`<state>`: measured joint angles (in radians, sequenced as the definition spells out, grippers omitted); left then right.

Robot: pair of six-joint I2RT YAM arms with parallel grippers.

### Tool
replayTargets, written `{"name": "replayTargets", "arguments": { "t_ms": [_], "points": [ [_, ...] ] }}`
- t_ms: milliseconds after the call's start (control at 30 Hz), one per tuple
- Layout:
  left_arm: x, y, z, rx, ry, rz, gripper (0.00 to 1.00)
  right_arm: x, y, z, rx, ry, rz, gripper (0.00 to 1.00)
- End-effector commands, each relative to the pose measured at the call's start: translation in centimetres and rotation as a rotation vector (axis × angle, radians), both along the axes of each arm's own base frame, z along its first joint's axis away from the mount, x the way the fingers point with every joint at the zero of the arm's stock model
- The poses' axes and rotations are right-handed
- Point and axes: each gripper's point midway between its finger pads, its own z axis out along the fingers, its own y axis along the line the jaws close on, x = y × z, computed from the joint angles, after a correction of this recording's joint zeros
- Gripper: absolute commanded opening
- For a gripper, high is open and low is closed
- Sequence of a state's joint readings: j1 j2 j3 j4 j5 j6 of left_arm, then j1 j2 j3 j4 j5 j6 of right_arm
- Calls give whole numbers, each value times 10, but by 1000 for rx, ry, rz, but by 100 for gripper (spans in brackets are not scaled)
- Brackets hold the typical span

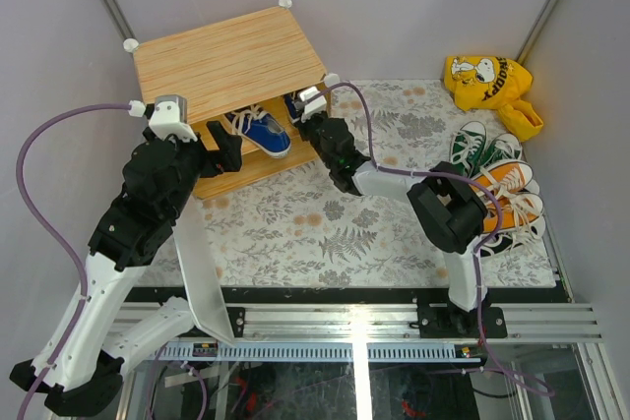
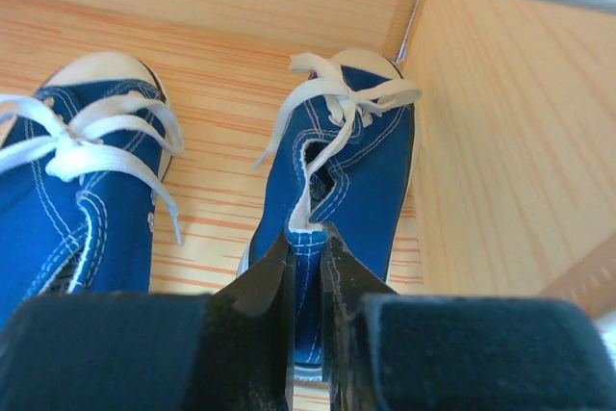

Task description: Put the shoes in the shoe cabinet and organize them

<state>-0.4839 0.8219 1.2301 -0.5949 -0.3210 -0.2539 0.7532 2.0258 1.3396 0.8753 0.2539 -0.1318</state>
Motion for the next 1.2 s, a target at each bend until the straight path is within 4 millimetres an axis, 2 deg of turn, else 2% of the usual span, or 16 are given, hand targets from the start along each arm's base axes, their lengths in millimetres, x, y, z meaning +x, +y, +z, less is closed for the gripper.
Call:
{"name": "replayTargets", "arguments": {
  "t_ms": [0, 200, 300, 500, 600, 667, 767, 867, 1067, 1167],
  "points": [
    [1, 0, 8, -3, -39, -3, 94, 19, -20, 50, -10, -149, -121, 1],
    [1, 0, 7, 0, -38, 0, 94, 29, -19, 38, -78, -163, -152, 4],
    [1, 1, 7, 1, -39, 3, 94, 32, -25, 35, -108, -176, -188, 12],
    [2, 0, 5, 4, -34, 3, 94, 29, -40, 34, -134, -198, -243, 34],
    [3, 0, 6, 6, -35, 5, 94, 22, -41, 36, -106, -199, -223, 57],
    [3, 0, 7, 5, -37, 5, 94, 15, -38, 39, -82, -193, -181, 71],
    [3, 0, 8, 4, -38, 4, 94, 0, -21, 41, -80, -151, -45, 80],
    [2, 1, 8, 4, -39, 5, 94, -17, -15, 46, -50, -117, 46, 84],
    [1, 1, 9, 3, -40, 3, 94, -53, -24, 43, -41, -60, 141, 85],
    [2, 0, 7, 2, -37, 0, 94, -79, -21, 42, -68, -38, 255, 86]
  ]
}}
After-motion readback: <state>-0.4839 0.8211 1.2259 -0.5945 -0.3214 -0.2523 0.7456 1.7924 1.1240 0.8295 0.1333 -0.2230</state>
